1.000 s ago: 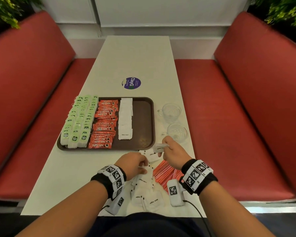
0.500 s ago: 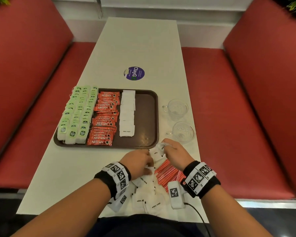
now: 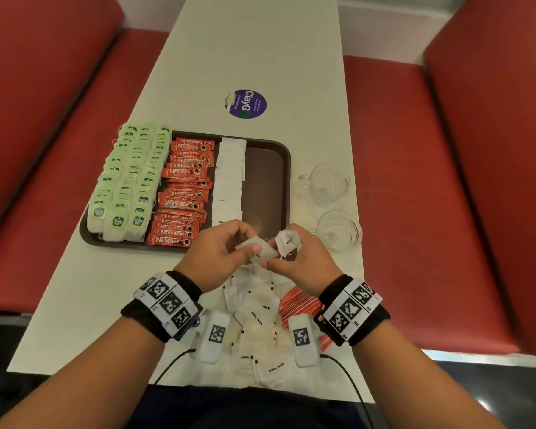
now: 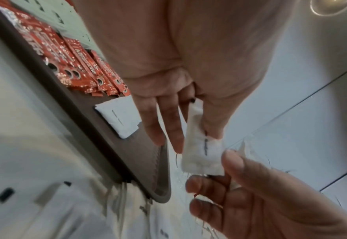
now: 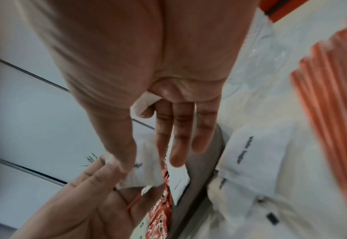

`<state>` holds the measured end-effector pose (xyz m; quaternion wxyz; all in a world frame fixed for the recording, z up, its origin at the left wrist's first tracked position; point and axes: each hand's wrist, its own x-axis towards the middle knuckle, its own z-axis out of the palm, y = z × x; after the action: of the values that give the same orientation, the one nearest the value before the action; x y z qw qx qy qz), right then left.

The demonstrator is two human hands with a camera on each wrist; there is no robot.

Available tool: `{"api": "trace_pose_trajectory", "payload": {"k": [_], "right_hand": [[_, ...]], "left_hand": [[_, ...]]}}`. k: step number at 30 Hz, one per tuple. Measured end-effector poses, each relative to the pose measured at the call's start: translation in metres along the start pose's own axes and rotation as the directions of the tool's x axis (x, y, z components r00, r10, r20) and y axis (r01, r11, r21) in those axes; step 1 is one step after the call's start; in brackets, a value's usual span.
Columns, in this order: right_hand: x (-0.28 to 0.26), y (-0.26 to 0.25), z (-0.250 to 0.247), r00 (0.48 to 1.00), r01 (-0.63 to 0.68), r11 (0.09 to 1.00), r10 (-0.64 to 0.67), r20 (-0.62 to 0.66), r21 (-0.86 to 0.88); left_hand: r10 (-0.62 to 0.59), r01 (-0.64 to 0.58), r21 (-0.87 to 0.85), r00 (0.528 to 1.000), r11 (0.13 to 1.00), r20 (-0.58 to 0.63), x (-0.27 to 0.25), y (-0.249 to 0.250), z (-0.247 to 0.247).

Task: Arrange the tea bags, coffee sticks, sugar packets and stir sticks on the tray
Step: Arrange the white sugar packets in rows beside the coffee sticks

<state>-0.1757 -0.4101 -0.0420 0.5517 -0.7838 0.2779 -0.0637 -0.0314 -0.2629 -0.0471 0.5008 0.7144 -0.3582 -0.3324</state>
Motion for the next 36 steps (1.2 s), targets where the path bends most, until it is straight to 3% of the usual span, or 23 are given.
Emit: {"api": "trace_pose_trajectory", "payload": {"k": [4, 8, 13, 17, 25, 27, 30, 33, 36], "right_hand": [[0.014, -0.002, 0.002, 0.999, 0.023, 0.999, -0.025, -0.048, -0.049], [0.02, 0.0, 0.006, 0.999, 0.033, 0.997, -0.035, -0.036, -0.066], [0.02, 0.002, 0.013, 0.999, -0.036, 0.999, 0.037, -0.029, 0.038], [0.021, 0.005, 0.013, 0.992, -0.126, 0.979, 0.125, 0.019, 0.16], [0.022, 0.006, 0.01, 0.996, -0.066, 0.993, 0.071, 0.052, -0.1], [0.023, 0.005, 0.011, 0.994, -0.083, 0.99, 0.09, 0.064, -0.112], [0.028, 0.001, 0.015, 0.992, -0.102, 0.992, 0.107, 0.071, -0.073], [0.034, -0.003, 0.022, 0.994, -0.084, 0.992, 0.09, 0.064, -0.092], [0.037, -0.009, 0.028, 0.996, -0.057, 0.994, 0.063, 0.069, -0.09]], "left_hand": [[-0.017, 0.024, 0.118, 0.998, 0.993, -0.055, 0.003, -0.002, -0.003], [-0.048, 0.049, 0.272, 0.999, 0.961, -0.009, 0.006, -0.005, -0.017], [-0.167, 0.274, 0.437, 0.949, 0.857, -0.268, 0.022, -0.026, -0.045], [-0.215, 0.337, 0.511, 0.935, 0.791, -0.283, 0.036, -0.038, -0.05], [-0.199, 0.345, 0.563, 0.931, 0.751, -0.305, 0.053, -0.043, -0.047], [-0.181, 0.334, 0.583, 0.935, 0.741, -0.306, 0.051, -0.041, -0.047], [-0.055, 0.24, 0.585, 0.947, 0.774, -0.316, 0.045, -0.029, -0.045], [-0.003, 0.067, 0.413, 0.988, 0.908, -0.156, 0.033, -0.009, -0.038], [0.016, -0.018, 0.333, 1.0, 0.943, 0.007, 0.022, -0.002, -0.03]]}}
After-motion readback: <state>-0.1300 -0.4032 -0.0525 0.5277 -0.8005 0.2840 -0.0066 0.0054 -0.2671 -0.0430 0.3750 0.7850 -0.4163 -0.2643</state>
